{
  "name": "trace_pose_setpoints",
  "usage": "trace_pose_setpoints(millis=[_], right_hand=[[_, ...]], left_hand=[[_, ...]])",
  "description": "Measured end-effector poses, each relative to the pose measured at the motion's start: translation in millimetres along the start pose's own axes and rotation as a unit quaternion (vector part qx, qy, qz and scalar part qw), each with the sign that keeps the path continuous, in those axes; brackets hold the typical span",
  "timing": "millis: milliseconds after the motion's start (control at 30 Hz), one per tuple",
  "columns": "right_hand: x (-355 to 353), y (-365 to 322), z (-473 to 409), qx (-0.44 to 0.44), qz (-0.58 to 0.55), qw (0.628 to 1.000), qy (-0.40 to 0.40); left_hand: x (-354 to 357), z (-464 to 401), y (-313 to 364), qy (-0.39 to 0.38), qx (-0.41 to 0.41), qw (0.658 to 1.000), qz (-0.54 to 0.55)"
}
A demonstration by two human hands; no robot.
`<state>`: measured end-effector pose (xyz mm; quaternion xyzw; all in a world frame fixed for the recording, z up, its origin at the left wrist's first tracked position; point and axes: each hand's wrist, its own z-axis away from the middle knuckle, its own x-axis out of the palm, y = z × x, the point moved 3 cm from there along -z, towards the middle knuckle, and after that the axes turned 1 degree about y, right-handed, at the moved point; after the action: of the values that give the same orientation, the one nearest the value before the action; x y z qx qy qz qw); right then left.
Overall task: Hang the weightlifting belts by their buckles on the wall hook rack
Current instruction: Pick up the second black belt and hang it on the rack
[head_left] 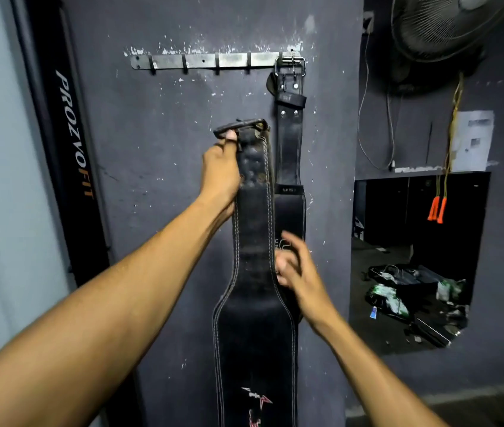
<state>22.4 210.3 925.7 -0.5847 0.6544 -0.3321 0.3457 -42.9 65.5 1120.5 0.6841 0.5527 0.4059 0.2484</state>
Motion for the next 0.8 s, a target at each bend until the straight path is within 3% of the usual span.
trace_pose_setpoints(millis=[133, 267, 333, 467, 633, 800], right_hand=[[-8.9, -89.0, -91.5, -0.140, 0.075, 0.985, 0.069], [-12.8, -123.2, -144.2, -0.238, 0.161, 0.946, 0.151], [-14.7, -120.5, -161.9, -0.235, 0.176, 0.942, 0.162], [-19.0, -113.0, -191.6, -0.215, 0.171, 0.948, 0.163], [-26.4, -115.5, -225.8, -0.204, 0.131, 0.960, 0.143], [-31.7, -117.2, -261.9, -0.205, 0.105, 0.946, 0.229]], left_hand=[[20.2, -4.1, -16.1, -0.014, 0.015, 1.000, -0.020], [37.4, -9.5, -25.2, -0.028, 0.012, 1.000, -0.004], [41.0, -19.9, -22.7, -0.005, 0.043, 0.996, -0.079], [41.1, -42.3, -17.7, 0.007, 0.144, 0.954, -0.263], [42.1, -79.5, -18.7, -0.031, 0.138, 0.962, -0.232], [48.8, -108.4, -18.2, -0.068, 0.150, 0.963, -0.213]])
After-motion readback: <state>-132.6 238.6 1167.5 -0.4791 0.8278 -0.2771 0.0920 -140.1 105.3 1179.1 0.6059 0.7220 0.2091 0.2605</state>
